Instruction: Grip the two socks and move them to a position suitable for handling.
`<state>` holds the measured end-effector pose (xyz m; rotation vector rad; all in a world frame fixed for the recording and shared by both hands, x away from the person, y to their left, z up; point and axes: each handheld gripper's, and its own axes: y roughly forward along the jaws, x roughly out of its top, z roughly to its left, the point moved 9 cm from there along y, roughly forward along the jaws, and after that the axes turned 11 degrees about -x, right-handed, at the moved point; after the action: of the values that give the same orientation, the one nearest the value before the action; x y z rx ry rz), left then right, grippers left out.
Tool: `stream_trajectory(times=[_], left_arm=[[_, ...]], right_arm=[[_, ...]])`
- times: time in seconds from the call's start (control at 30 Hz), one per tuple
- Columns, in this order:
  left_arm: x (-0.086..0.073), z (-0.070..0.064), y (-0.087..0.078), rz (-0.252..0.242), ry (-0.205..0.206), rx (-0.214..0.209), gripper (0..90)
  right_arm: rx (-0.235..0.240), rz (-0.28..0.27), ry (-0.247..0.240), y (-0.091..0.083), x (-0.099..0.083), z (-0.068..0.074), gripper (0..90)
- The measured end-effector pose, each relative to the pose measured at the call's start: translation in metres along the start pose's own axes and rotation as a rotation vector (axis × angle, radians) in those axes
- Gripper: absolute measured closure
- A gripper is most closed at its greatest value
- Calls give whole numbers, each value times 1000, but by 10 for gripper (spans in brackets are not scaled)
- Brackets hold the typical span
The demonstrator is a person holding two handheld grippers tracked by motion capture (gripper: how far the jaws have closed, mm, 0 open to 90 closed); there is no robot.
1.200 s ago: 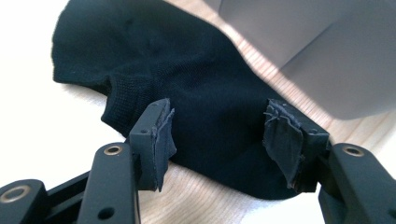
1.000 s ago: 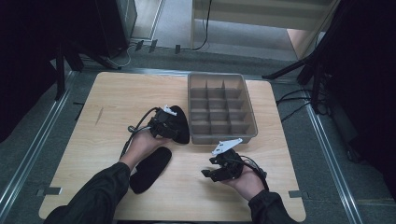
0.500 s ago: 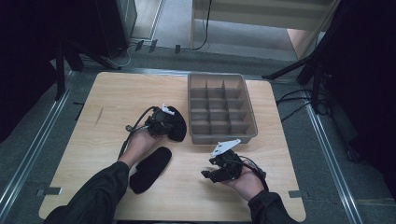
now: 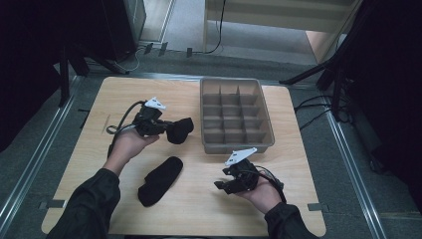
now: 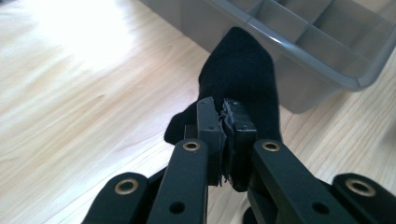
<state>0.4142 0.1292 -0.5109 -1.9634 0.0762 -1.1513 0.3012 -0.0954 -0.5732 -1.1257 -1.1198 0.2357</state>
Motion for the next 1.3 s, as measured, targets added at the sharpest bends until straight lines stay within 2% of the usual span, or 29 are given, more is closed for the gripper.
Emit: stream_trajectory(times=[0.23,0.53,0.83,1.0,1.13,1.3], left_arm=[[-24,3,-42,-6,-5,40,861],[-73,14,-75,14,-80,65,855],[-108,20,-81,36,-143,60,836],[-122,27,-84,47,-181,76,793],[-129,29,-88,44,-212,78,731],[-130,27,-92,25,-231,88,651]], right_arm=[[8,-1,-6,2,3,2,416],[25,-4,-33,6,11,8,416],[57,-29,-49,10,21,14,420],[68,-32,-69,12,25,18,421],[76,-36,-82,13,28,21,421],[82,-45,-94,15,33,24,436]])
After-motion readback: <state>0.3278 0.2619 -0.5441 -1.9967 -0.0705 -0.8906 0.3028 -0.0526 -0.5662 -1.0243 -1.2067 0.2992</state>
